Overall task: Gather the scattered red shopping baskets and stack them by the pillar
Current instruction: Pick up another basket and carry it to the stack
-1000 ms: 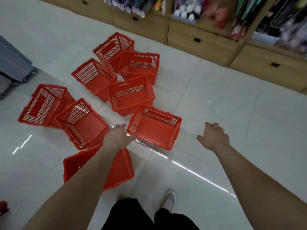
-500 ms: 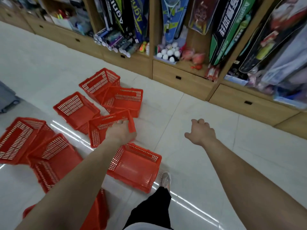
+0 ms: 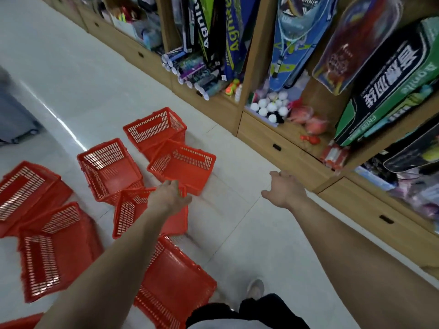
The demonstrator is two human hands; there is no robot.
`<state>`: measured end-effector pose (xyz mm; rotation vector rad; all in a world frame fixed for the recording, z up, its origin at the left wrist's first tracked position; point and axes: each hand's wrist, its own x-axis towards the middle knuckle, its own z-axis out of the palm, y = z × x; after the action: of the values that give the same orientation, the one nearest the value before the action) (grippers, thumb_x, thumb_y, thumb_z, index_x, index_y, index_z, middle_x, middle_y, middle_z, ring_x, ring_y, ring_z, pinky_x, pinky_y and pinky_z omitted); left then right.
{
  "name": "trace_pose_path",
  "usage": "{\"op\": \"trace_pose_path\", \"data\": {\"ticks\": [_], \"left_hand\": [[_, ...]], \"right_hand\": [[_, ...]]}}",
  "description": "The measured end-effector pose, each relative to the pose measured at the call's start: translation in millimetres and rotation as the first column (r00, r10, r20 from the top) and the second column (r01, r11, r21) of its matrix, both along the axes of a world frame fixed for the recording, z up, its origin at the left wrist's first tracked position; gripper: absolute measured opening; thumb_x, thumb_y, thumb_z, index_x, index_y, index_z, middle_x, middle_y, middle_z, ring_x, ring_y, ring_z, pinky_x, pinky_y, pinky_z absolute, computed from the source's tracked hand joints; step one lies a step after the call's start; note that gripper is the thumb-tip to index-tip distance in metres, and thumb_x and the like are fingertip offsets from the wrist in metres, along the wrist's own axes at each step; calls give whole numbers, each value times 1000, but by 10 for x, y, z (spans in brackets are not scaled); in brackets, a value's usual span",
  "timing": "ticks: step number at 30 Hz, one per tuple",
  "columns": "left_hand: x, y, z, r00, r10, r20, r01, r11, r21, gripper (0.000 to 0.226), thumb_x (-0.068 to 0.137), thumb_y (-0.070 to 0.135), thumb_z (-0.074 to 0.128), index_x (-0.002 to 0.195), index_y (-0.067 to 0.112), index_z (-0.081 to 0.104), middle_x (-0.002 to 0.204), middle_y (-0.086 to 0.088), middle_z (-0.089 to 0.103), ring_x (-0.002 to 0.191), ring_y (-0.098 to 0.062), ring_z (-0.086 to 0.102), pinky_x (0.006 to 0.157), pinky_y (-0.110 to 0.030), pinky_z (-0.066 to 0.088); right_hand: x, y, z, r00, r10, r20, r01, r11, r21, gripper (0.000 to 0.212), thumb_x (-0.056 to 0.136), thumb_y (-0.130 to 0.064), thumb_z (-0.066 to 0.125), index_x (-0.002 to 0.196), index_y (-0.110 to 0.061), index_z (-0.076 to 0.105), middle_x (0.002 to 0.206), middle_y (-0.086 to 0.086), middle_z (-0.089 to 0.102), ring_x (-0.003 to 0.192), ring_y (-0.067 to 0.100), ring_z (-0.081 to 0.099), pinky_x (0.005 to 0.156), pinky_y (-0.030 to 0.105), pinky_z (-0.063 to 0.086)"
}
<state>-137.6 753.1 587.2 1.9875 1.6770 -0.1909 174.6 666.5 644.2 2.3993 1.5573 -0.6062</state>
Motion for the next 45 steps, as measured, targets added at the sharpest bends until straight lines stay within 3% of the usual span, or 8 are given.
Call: {"op": "trace_pose_path", "data": {"ticks": [8,14,18,23,28,34,39,45], "left_hand": [[482,1091,-184,956,287,-63,-286,958,26,76,77,69,54,134,19,50,133,-9,57,118,-33,57,93,-47,48],[787,1617,-116,877,476,-66,-478,878,-18,80,80,66,58,141,16,47,138,-12,53,124,-32,53,101,-48,45],[824,1864,-189,807,589,-40,-590,806,-42,78,80,64,57,141,17,48,139,-11,53,126,-31,52,102,-47,44],[661,2195,-634,721,684,-113,-693,707,-138,80,81,61,60,144,13,44,140,-13,52,126,-32,51,103,-48,43],[535,2698,-1242,693,703,-159,-719,656,-231,82,81,64,57,144,14,42,140,-13,50,125,-33,51,102,-49,44],[379,3432,-2158,642,749,-163,-758,589,-282,81,77,64,52,141,14,47,139,-11,54,123,-32,52,101,-46,45],[276,3897,-3309,542,830,-133,-818,485,-309,93,67,69,38,138,11,52,136,-14,58,124,-34,53,102,-47,44],[229,4172,-5058,348,926,-146,-912,298,-282,57,81,56,56,118,13,55,118,-16,63,112,-39,56,92,-48,48]], "right_hand": [[679,1895,-393,964,259,-52,-261,965,-23,72,89,-51,57,147,-14,36,144,13,40,131,35,41,99,45,42],[1067,3281,-486,922,370,-108,-377,926,-41,76,88,-52,58,149,-14,34,147,13,39,133,35,41,97,46,42],[989,4087,-670,896,418,-150,-431,900,-71,77,87,-52,59,149,-13,36,146,16,39,132,38,42,98,47,42],[652,4902,-1085,851,486,-197,-514,849,-124,74,86,-50,59,146,-12,39,145,16,41,129,38,45,97,47,44],[353,5678,-1582,829,527,-189,-557,810,-183,72,86,-48,58,146,-13,39,144,16,42,128,38,46,95,46,45],[-58,6540,-2595,835,492,-246,-544,805,-238,75,87,-46,59,151,-13,36,147,16,40,131,37,45,99,45,44],[-358,7023,-3889,822,485,-299,-559,789,-256,70,87,-40,64,146,-7,46,139,22,52,123,40,54,101,44,46],[-469,7387,-5774,802,509,-313,-593,739,-318,72,87,-37,66,148,-6,43,145,22,50,129,40,51,104,47,45]]}}
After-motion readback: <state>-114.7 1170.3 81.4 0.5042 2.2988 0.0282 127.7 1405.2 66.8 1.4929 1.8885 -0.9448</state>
